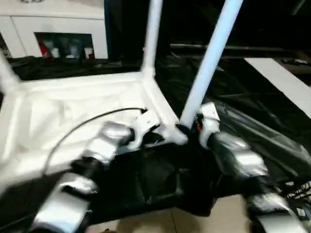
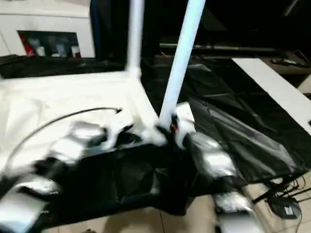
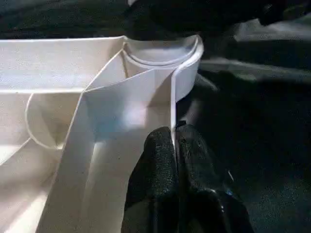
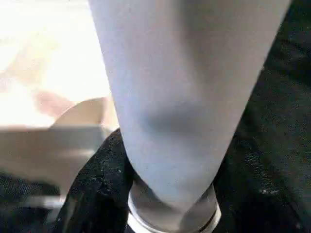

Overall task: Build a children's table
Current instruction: Rotate leg to tighten

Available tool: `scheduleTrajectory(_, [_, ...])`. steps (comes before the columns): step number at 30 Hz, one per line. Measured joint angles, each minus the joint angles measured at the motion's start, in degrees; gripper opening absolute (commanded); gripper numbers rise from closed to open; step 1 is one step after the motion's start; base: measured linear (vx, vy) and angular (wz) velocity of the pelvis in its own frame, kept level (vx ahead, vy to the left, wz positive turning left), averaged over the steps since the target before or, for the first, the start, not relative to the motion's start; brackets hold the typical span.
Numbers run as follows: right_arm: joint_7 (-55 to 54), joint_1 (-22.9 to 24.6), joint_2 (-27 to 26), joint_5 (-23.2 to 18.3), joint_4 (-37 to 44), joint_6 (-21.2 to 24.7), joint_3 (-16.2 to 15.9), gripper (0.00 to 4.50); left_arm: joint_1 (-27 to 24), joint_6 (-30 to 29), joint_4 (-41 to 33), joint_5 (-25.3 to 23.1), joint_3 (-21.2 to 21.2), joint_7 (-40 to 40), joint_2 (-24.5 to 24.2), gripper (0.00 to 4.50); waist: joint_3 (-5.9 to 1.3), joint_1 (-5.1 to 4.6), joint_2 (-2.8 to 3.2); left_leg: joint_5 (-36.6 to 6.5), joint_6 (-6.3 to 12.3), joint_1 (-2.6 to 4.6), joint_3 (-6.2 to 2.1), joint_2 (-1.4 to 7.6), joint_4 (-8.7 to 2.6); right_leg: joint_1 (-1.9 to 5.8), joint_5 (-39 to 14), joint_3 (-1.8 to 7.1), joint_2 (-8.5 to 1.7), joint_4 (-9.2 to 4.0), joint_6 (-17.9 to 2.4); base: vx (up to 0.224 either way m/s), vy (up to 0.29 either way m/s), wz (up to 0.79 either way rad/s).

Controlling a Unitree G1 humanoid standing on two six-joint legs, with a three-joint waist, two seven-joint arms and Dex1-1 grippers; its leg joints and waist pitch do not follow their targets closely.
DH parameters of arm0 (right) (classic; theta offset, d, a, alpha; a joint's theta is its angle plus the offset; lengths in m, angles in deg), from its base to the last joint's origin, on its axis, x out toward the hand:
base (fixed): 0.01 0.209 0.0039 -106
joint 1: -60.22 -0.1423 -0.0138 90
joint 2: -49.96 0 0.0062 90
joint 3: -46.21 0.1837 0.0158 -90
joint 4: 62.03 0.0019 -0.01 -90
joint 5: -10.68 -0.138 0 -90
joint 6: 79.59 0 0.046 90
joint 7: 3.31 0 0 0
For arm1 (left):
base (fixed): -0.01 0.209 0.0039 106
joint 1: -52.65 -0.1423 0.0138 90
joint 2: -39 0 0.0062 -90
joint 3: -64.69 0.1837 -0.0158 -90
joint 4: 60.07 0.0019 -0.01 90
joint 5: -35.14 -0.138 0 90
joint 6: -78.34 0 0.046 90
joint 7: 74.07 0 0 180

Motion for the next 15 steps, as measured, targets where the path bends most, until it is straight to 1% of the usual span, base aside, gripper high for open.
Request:
scheduleTrajectory(3, [-4.5, -3.3, -2.0, 0.8, -4.9, -1.5, 0.3, 1.95, 0.1, -0.9, -0.1, -1.0, 0.0, -2.3, 0.8, 0.0, -0.25, -0.14, 0.08, 0.0, 0.0, 0.1, 0.0, 0.0, -0.04, 0.03, 0.0, 0.01, 0.01, 0.03, 0.0, 0.0, 0.0, 0.0])
scheduleTrajectory(8, [-5.8, -5.2, -2.9, 1.8, -8.3, -4.1, 0.7, 1.95, 0.2, -0.8, -0.1, -1.5, 0.0, -2.7, 0.8, 0.0, -0.33, -0.53, 0.05, 0.0, -0.01, 0.14, -0.01, 0.0, -0.09, 0.0, 0.0, 0.01, 0.03, 0.03, 0.0, 0.0, 0.0, 0.0])
scheduleTrajectory(9, [-5.7, -5.4, -3.0, 1.9, -8.9, -4.6, 0.9, 2.3, 0.3, -0.7, 0.0, -1.5, 0.0, -2.8, 0.7, 0.0, -0.34, -0.56, 0.04, 0.0, -0.01, 0.13, -0.01, 0.0, -0.11, -0.01, 0.0, 0.01, 0.03, 0.03, 0.0, 0.0, 0.0, 0.0])
scheduleTrajectory(10, [-5.4, -5.4, -3.0, 1.9, -8.9, -4.9, 1.0, 2.51, 0.3, -0.5, 0.1, -1.5, 0.0, -2.8, 0.6, 0.0, -0.33, -0.58, 0.02, 0.0, -0.01, 0.13, -0.01, 0.0, -0.11, -0.01, 0.0, 0.01, 0.03, 0.02, 0.0, 0.0, 0.0, 0.0])
scheduleTrajectory(11, [-4.8, -5.4, -3.0, 1.9, -9.0, -4.9, 1.2, 2.65, 0.3, -0.3, 0.1, -1.5, 0.0, -2.7, 0.5, 0.0, -0.32, -0.58, 0.02, 0.0, -0.01, 0.12, -0.01, 0.0, -0.13, -0.03, 0.0, 0.01, 0.03, 0.0, 0.0, 0.0, 0.0, 0.0])
scheduleTrajectory(13, [-3.2, -5.1, -2.5, 2.0, -8.9, -4.9, 1.1, 2.73, 0.3, 0.4, 0.1, -1.4, 0.0, -2.0, 0.3, 0.0, -0.26, -0.46, 0.06, 0.0, 0.0, 0.02, -0.01, 0.0, -0.15, -0.1, 0.0, 0.01, 0.03, 0.0, 0.0, 0.0, 0.0, 0.0])
scheduleTrajectory(14, [-1.2, -4.7, -1.8, 2.0, -8.4, -4.9, 0.7, 2.98, 0.3, 0.9, 0.1, -1.3, 0.0, -1.2, -0.1, 0.0, -0.25, -0.42, 0.06, 0.0, -0.01, -0.01, -0.01, 0.0, -0.16, -0.13, 0.1, 0.0, 0.03, 0.01, -0.1, 0.0, 0.0, 0.0])
scheduleTrajectory(15, [0.0, -4.1, -1.3, 2.0, -7.5, -4.8, 0.2, 3.06, 0.3, 1.2, 0.1, -1.1, 0.1, -0.6, -0.4, 0.0, -0.23, -0.37, 0.07, 0.0, -0.01, -0.01, -0.01, 0.01, -0.19, -0.13, 0.2, 0.0, 0.04, 0.0, -0.2, 0.0, 0.0, 0.0])
